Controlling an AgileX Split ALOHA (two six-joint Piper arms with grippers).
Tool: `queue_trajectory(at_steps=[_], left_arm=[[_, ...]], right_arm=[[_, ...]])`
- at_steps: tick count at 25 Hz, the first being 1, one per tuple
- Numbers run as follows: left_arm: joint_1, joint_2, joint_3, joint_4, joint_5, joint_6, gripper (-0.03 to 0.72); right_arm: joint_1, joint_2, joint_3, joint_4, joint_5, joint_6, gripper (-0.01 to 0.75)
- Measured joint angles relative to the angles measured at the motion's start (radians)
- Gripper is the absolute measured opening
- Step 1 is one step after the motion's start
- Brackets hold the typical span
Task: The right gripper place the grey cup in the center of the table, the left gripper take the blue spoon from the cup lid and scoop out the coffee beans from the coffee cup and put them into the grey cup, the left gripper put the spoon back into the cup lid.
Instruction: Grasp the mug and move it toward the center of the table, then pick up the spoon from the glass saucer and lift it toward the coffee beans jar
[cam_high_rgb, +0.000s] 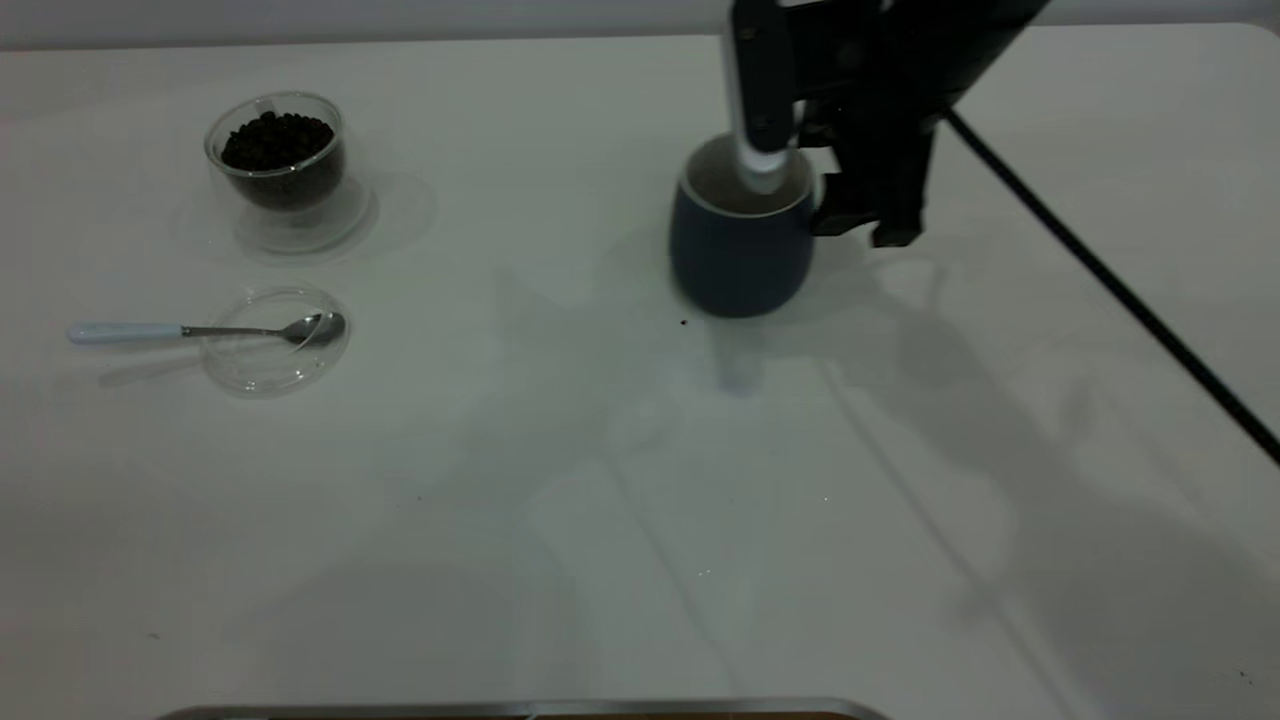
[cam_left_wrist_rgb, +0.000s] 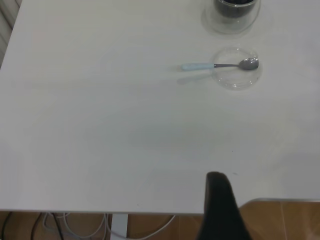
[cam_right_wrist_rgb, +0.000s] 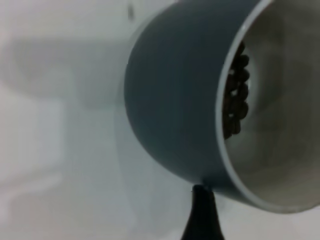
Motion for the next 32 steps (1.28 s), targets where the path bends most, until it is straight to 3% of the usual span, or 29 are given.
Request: queue_trajectory(at_steps=[7, 13, 20, 28, 32], left_arm=[[0.000, 0.000, 0.000, 0.000, 0.000, 0.000, 0.555], [0.000, 0.000, 0.000, 0.000, 0.000, 0.000, 0.555], [0.000, 0.000, 0.000, 0.000, 0.000, 0.000, 0.555], [0.000, 0.000, 0.000, 0.000, 0.000, 0.000, 0.555], [0.000, 0.000, 0.000, 0.000, 0.000, 0.000, 0.555]], right_arm=[[0.094, -0.017, 0.000, 0.178, -0.072, 0.065, 0.614], [0.083, -0.211, 0.000, 0.362, 0.056, 0.122, 0.612], [-0.015, -0.563, 0.000, 0.365, 0.392, 0.496, 0.606], [-0.046, -0.908, 0.000, 0.035, 0.947, 1.042, 0.599], [-0.046, -0.995, 0.000, -0.052, 1.116, 1.146, 0.599]])
